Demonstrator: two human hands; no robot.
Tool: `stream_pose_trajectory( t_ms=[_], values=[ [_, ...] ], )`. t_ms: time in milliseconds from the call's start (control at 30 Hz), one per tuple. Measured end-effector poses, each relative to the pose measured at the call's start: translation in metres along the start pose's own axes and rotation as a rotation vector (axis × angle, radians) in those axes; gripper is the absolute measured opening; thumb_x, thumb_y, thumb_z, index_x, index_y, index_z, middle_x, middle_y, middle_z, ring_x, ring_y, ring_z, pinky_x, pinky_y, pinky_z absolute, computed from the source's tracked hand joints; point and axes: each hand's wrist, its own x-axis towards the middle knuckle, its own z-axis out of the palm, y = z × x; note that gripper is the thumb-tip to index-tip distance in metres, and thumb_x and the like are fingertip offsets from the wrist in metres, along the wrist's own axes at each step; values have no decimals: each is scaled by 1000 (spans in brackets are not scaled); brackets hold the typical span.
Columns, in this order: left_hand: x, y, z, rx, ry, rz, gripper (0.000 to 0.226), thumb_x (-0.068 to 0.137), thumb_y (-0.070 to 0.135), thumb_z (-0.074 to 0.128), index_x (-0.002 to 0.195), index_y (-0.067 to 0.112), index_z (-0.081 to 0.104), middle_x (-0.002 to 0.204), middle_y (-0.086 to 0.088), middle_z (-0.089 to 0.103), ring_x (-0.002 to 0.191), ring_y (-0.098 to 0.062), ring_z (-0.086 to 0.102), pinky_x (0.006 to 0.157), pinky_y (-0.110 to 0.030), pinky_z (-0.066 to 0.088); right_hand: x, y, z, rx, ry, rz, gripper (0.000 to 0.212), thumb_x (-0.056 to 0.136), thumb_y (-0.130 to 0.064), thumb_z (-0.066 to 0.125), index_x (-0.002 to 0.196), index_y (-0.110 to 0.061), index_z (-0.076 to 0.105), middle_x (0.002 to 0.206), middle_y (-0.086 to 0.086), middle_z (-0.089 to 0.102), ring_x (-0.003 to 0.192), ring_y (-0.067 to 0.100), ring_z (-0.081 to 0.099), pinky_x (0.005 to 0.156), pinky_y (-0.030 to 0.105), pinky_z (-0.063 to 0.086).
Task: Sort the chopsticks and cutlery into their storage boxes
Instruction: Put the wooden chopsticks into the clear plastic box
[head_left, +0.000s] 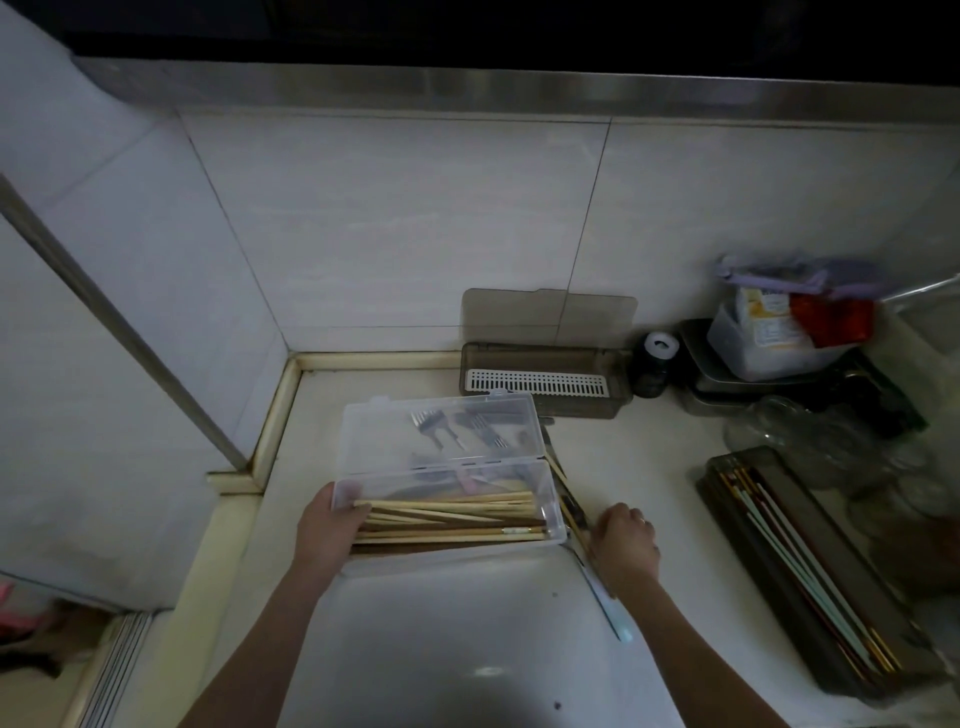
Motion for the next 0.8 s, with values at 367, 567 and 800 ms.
stream_pose_trajectory(
  t_ms=[367,567,800],
  values=[
    [1,0,2,112,-2,-6,39,75,9,75,111,4,60,107,-15,64,97,-31,58,77,-32,41,-18,-16,-28,478,125,-104,17,93,-5,40,105,-17,42,90,8,55,75,15,52,64,26,45],
    [2,0,4,129,8,-24,42,77,10,73,114,0,58,113,-18,62,106,-37,57,81,-34,40,-48,-75,-54,765,232,-422,28,95,-3,42,104,-26,55,82,-2,57,78,10,56,68,23,48],
    [6,-8,-1,11,-56,-30,25,89,32,60,104,12,65,98,-15,68,95,-35,63,78,-39,47,-74,-125,-21,241,-46,-819,38,93,1,42,123,-19,54,99,3,60,88,16,58,75,27,48]
  ],
)
